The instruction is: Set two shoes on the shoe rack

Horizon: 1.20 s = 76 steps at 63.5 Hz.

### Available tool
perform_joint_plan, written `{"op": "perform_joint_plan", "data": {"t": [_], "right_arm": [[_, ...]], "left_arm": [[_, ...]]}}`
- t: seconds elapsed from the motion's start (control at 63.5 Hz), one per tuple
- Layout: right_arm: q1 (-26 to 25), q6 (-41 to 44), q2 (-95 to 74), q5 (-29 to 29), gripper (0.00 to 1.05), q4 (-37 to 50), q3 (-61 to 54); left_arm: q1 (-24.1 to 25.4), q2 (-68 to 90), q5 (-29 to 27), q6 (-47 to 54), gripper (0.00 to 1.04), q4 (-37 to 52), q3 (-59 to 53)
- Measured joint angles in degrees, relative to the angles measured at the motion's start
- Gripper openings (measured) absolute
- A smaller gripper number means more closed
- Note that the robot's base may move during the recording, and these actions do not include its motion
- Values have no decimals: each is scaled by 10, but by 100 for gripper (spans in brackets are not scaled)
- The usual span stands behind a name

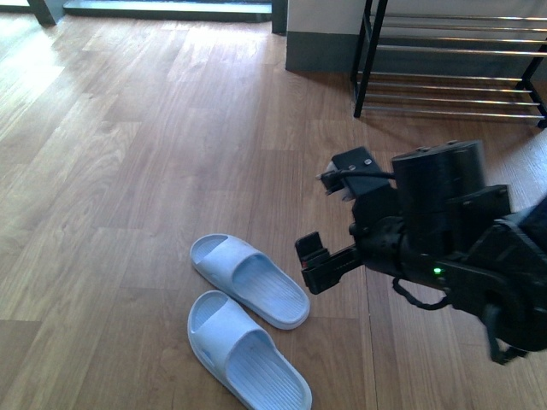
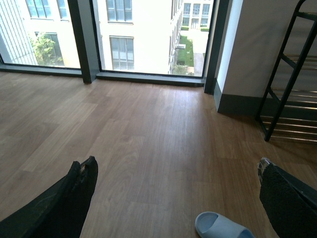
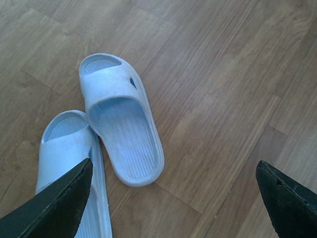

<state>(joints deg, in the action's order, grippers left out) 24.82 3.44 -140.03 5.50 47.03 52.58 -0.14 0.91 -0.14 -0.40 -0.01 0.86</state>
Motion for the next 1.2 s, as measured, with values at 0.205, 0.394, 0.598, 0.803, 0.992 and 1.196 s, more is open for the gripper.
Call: {"op": "perform_joint_plan", "data": {"t": [0.205,0.394,0.598,0.803,0.992,1.196], "right_arm": [[37,-7,-126,-1,96,-38,138],[62,-8,-209,-3,96,-78,253],[66,-7,-276,-18,96,-107,356],[51,8,-341,-27,96,-129,446],[47,11,-392,-20,96,-155,515],[52,2,-457,-10,82,-190,622]], "left_arm": [[0,0,0,0,95,0,0],[0,0,0,0,95,0,0],[0,0,0,0,95,0,0],[0,0,0,0,95,0,0],[0,0,0,0,95,0,0],[0,0,0,0,95,0,0]]}}
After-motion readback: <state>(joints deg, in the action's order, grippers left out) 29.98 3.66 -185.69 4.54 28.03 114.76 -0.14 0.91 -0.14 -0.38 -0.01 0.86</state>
